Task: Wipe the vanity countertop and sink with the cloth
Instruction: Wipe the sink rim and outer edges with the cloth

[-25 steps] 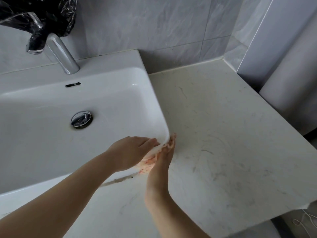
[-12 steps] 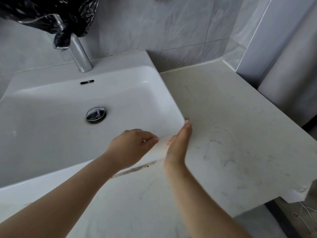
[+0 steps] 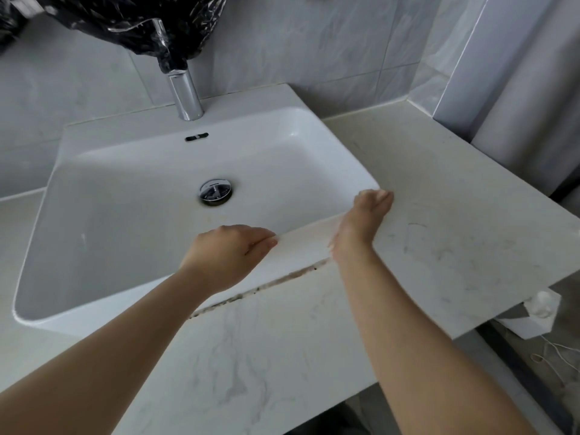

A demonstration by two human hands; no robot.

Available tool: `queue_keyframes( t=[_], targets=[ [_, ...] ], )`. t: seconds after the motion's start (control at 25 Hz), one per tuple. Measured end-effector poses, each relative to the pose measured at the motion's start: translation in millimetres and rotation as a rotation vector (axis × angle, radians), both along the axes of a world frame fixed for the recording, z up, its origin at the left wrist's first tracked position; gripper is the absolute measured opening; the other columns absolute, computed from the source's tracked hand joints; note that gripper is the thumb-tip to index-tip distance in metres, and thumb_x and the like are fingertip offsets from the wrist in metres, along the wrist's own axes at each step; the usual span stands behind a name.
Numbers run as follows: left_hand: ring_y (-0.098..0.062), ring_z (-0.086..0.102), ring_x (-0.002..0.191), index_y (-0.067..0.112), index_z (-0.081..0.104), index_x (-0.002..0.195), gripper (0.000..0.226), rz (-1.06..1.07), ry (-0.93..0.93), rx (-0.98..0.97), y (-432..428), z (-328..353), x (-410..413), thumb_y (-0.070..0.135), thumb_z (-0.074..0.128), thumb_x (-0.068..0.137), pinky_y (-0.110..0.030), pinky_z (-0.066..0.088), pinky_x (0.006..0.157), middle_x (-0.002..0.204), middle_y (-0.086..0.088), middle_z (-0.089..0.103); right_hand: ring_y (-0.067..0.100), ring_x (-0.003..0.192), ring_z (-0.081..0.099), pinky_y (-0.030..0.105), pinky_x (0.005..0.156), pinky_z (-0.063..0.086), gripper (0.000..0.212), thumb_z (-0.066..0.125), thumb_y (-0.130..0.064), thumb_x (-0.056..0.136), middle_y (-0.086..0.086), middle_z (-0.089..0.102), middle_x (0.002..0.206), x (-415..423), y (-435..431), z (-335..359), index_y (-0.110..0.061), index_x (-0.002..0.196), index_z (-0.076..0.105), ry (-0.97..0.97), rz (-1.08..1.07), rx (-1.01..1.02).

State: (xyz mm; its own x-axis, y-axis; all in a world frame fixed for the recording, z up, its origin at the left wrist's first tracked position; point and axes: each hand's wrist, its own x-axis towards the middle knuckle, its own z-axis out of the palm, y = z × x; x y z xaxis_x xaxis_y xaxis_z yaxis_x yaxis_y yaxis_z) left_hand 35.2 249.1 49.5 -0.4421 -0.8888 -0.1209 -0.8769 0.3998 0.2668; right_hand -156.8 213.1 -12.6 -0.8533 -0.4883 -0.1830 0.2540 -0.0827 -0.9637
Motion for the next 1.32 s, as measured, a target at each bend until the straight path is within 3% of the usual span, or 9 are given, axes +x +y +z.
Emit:
queue_keyframes(
  t=[0.24, 0.44, 0.52, 0.6, 0.68, 0.8, 0.92, 1.12, 1.32],
  targets=[
    [-0.012, 0.056, 0.091, 0.04, 0.06, 0.107, 0.034, -0.053, 0.01, -0.087, -3.3, -9.3, 2.2, 0.048, 0.029, 0.096, -0.026, 0.036, 0.066, 0.101, 0.014, 0.065, 0.019, 0.142, 0.013, 0.038, 0.115, 0.016, 0.074, 0.044, -0.025, 0.096, 0.006, -0.005, 0.158, 80.2, 28.6, 8.3, -0.013, 0.15, -0.005, -0.017, 0.203, 0.193],
    [-0.011, 0.057, 0.086, 0.036, 0.059, 0.106, 0.037, -0.101, 0.023, -0.142, -4.9, -15.4, 1.7, 0.049, 0.026, 0.096, -0.026, 0.043, 0.068, 0.094, 0.012, 0.064, 0.024, 0.091, 0.049, 0.04, 0.097, 0.039, 0.014, 0.036, -0.025, 0.081, 0.01, 0.049, 0.106, 6.8, -2.5, 0.1, -0.022, 0.094, 0.041, 0.054, -0.001, 0.142],
    [-0.01, 0.057, 0.084, 0.035, 0.058, 0.103, 0.045, -0.108, 0.025, -0.18, -5.2, -18.8, 2.5, 0.054, 0.018, 0.094, -0.027, 0.046, 0.068, 0.091, 0.011, 0.063, 0.024, 0.112, 0.047, 0.043, 0.106, 0.034, 0.032, 0.041, -0.031, 0.086, 0.012, 0.045, 0.13, 26.7, 10.7, -0.4, -0.025, 0.118, 0.041, 0.066, 0.033, 0.149],
    [-0.01, 0.057, 0.081, 0.031, 0.058, 0.098, 0.062, -0.107, 0.035, -0.24, -5.6, -22.8, 2.7, 0.058, 0.004, 0.084, -0.028, 0.047, 0.066, 0.086, 0.01, 0.063, 0.022, 0.142, 0.017, 0.044, 0.116, 0.018, 0.07, 0.04, -0.038, 0.096, 0.008, 0.008, 0.157, 66.3, 23.6, 5.3, -0.013, 0.149, 0.003, 0.003, 0.186, 0.22],
    [-0.009, 0.056, 0.076, 0.029, 0.058, 0.094, 0.068, -0.094, 0.059, -0.282, -5.5, -25.3, 3.0, 0.058, -0.001, 0.078, -0.026, 0.047, 0.061, 0.08, 0.008, 0.061, 0.023, 0.143, 0.013, 0.045, 0.115, 0.017, 0.074, 0.038, -0.04, 0.097, 0.007, 0.005, 0.158, 72.4, 20.6, 0.7, -0.01, 0.15, -0.004, -0.088, 0.189, 0.246],
    [-0.01, 0.054, 0.068, 0.026, 0.058, 0.087, 0.061, -0.096, 0.089, -0.297, -3.5, -25.9, 2.0, 0.055, 0.004, 0.083, -0.025, 0.044, 0.054, 0.071, 0.006, 0.058, 0.035, 0.117, 0.047, 0.051, 0.106, 0.035, 0.063, 0.039, -0.05, 0.084, 0.026, 0.042, 0.135, 14.5, 0.2, -4.3, -0.004, 0.127, 0.039, -0.105, -0.012, 0.064],
    [-0.013, 0.053, 0.061, 0.025, 0.059, 0.08, 0.054, -0.097, 0.085, -0.35, -4.0, -28.6, 2.0, 0.05, 0.012, 0.088, -0.027, 0.044, 0.047, 0.063, 0.005, 0.056, 0.034, 0.105, 0.053, 0.057, 0.098, 0.041, 0.057, 0.032, -0.063, 0.072, 0.027, 0.047, 0.122, 14.4, -1.4, -17.4, -0.014, 0.099, 0.045, -0.148, -0.036, 0.054],
    [-0.014, 0.059, 0.061, 0.027, 0.063, 0.079, 0.049, -0.088, 0.119, -0.417, -4.1, -34.1, 2.6, 0.048, 0.02, 0.089, -0.028, 0.046, 0.044, 0.065, 0.008, 0.062, 0.014, 0.145, 0.009, 0.044, 0.118, 0.012, 0.073, 0.024, -0.063, 0.09, -0.005, 0.002, 0.159, 92.9, 33.7, -8.0, -0.027, 0.15, 0.003, -0.21, 0.142, 0.1],
    [-0.013, 0.053, 0.051, 0.027, 0.062, 0.074, 0.043, -0.124, 0.119, -0.482, -5.2, -36.2, 2.9, 0.043, 0.026, 0.092, -0.022, 0.037, 0.038, 0.055, 0.007, 0.054, 0.016, 0.14, 0.026, 0.051, 0.115, 0.017, 0.101, 0.023, -0.088, 0.06, -0.008, 0.019, 0.156, 26.5, -5.1, -43.1, -0.036, 0.146, 0.016, -0.462, 0.008, 0.085]
  ],
)
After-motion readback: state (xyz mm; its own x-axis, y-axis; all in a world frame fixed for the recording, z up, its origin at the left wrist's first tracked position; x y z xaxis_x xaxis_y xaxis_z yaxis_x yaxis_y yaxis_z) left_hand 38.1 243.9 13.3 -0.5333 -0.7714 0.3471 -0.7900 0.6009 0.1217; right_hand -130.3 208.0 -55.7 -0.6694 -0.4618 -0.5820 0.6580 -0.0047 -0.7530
